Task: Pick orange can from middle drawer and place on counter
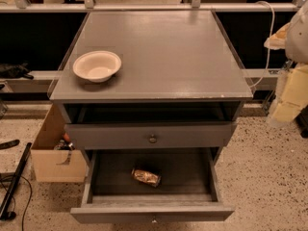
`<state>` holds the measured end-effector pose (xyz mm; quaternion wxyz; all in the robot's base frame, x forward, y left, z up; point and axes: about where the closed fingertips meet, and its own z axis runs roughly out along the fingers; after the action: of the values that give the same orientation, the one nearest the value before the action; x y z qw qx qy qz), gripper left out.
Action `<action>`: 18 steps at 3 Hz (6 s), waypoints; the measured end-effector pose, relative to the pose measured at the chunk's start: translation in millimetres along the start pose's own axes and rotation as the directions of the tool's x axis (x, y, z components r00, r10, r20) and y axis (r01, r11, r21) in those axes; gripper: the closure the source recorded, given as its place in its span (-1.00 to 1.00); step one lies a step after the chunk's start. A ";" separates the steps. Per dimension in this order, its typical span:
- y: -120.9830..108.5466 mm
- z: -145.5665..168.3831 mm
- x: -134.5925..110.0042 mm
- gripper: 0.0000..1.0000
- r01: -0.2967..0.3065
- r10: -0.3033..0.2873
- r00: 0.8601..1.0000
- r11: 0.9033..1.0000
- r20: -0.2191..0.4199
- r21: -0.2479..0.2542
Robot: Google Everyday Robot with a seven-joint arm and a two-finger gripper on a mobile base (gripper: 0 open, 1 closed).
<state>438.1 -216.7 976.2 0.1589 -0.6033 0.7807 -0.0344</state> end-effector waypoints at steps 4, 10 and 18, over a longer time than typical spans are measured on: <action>-18.6 64.2 -18.3 -1.00 -0.055 0.065 0.964 0.997 0.260 -0.048; 54.6 183.7 -22.5 -1.00 -0.323 0.339 0.818 0.939 0.465 -0.116; 141.8 434.9 -84.6 -1.00 -0.419 0.589 0.696 0.798 0.410 -0.434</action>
Offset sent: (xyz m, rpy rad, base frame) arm 0.0059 0.0031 -0.0042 0.0392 -0.0087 0.0133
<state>450.7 -37.8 546.9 0.2736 -0.3650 0.8381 0.2991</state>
